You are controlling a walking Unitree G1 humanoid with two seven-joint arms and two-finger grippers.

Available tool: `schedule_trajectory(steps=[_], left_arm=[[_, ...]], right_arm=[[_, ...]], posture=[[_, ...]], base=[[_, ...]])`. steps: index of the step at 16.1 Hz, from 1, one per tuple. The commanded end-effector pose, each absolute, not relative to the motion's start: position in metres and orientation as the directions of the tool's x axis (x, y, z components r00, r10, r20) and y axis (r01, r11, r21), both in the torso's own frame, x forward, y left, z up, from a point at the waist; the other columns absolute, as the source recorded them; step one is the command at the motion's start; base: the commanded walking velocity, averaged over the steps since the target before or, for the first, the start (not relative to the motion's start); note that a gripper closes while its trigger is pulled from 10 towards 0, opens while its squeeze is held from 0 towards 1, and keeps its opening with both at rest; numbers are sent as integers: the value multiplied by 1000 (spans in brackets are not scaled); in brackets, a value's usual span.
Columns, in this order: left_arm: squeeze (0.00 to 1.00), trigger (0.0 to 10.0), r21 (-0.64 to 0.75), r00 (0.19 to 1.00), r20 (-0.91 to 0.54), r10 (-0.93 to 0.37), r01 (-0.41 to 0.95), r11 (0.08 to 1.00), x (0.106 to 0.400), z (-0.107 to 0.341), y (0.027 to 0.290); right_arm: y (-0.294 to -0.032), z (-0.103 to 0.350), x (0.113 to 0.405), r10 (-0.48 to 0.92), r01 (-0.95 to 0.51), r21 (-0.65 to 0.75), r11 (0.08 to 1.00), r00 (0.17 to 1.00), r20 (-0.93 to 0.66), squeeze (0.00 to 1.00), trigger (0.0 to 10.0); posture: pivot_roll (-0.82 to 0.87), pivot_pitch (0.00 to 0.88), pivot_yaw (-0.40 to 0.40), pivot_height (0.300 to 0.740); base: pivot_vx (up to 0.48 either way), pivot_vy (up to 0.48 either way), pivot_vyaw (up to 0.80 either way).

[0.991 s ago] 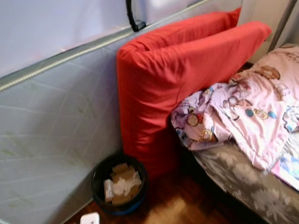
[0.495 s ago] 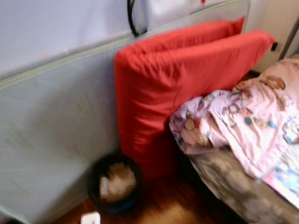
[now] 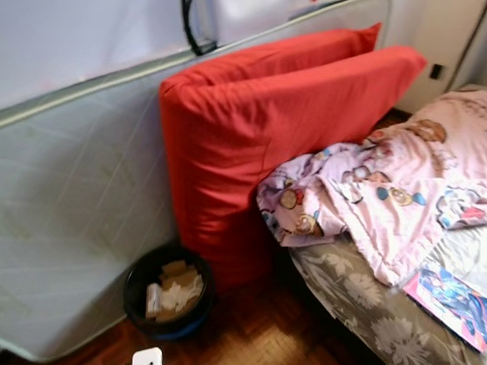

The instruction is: Clean up the room

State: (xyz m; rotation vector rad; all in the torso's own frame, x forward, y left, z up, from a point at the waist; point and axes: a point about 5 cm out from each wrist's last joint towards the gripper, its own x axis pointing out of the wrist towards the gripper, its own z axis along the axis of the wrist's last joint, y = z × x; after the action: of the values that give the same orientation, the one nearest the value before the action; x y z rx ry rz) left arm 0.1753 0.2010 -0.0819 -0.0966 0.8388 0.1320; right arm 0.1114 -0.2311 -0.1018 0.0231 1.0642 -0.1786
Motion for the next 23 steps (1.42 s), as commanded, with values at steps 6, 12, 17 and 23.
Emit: schedule_trajectory(steps=[6,12,17,23], left_arm=[[0,10000,42,520,-847,106,-132,990,147,-91,229],[0,10000,63,518,-846,123,-131,989,146,-91,234],[0,10000,75,513,-848,137,-139,987,142,-90,243],[0,10000,75,514,-848,131,-130,989,142,-89,245]], right_arm=[[-218,-96,143,-25,192,75,979,475,-880,0,10000],[-218,-96,144,-36,195,65,979,475,-879,0,10000],[-216,-96,145,-26,193,75,978,477,-878,0,10000],[-214,-96,145,-26,203,82,976,479,-877,0,10000]], posture=[[9,0,-27,740],[9,0,-25,740],[2,0,-15,740],[-4,0,2,740]], base=[[0,0,-778],[0,-41,-788],[0,-192,-790],[0,0,-790]])
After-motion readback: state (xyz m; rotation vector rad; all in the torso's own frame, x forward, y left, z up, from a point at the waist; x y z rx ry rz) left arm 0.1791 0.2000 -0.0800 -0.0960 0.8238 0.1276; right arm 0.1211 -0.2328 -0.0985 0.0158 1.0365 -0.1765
